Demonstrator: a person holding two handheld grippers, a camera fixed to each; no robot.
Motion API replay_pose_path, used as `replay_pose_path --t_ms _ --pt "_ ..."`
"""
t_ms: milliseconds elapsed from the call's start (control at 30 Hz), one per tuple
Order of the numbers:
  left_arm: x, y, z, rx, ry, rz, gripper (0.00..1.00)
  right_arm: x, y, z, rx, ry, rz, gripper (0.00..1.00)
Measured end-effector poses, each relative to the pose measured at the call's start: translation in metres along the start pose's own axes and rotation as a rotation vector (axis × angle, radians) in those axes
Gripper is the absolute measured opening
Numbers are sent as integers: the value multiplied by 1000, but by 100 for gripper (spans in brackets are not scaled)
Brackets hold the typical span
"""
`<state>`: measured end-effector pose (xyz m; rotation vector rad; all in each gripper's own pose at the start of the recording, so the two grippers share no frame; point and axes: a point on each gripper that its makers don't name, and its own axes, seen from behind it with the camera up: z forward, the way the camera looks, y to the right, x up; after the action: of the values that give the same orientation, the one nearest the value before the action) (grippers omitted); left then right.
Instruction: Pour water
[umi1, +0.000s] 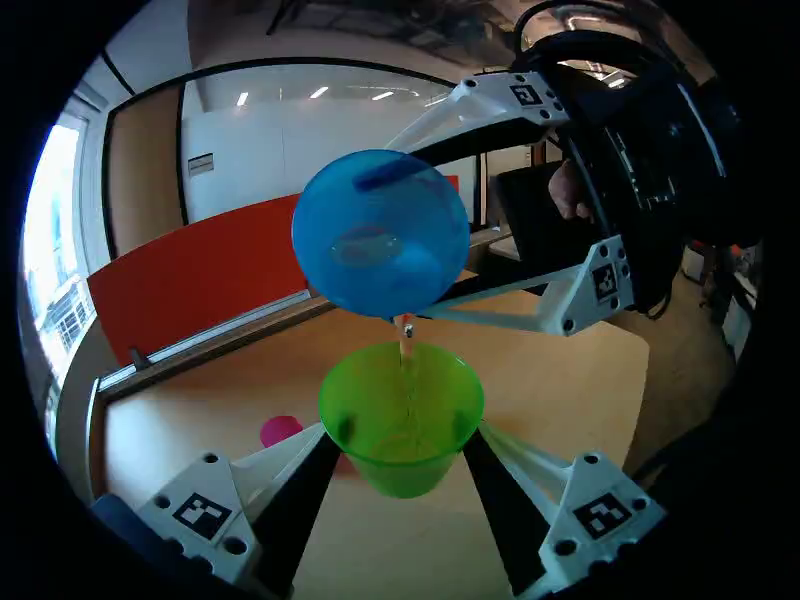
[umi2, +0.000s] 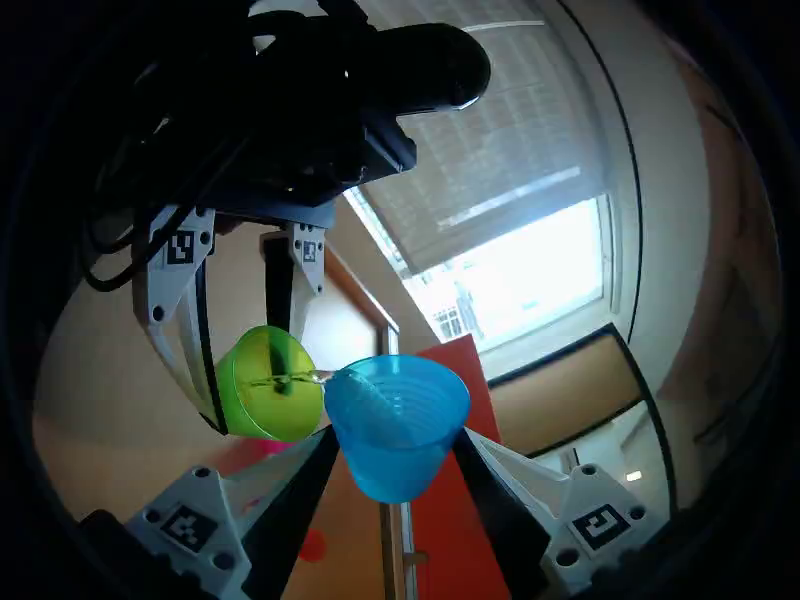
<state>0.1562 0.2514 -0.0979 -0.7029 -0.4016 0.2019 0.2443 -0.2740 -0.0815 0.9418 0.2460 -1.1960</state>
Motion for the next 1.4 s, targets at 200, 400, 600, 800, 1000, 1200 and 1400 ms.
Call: replay_pose_path --t_ms 200,400,600,800,1000,1200,1400 --pt "0 1 2 -2 -1 0 81 -3 2 0 -1 -4 -18 86" --pt "0 2 3 -4 -2 1 81 -6 5 0 -5 -8 -32 86" --pt "0 3 4 -8 -4 0 81 -7 7 0 -9 -8 -46 86" --pt "-1 3 3 -9 -7 -2 81 -8 9 0 -15 -7 -50 86" --pt "-1 3 3 -9 -7 -3 81 -7 10 -2 -21 -8 -69 86" --pt "-2 5 2 -11 -8 0 81 -7 11 -3 -22 -9 -76 86" --pt "-3 5 2 -11 -11 1 81 -8 12 -5 -24 -9 -87 86"
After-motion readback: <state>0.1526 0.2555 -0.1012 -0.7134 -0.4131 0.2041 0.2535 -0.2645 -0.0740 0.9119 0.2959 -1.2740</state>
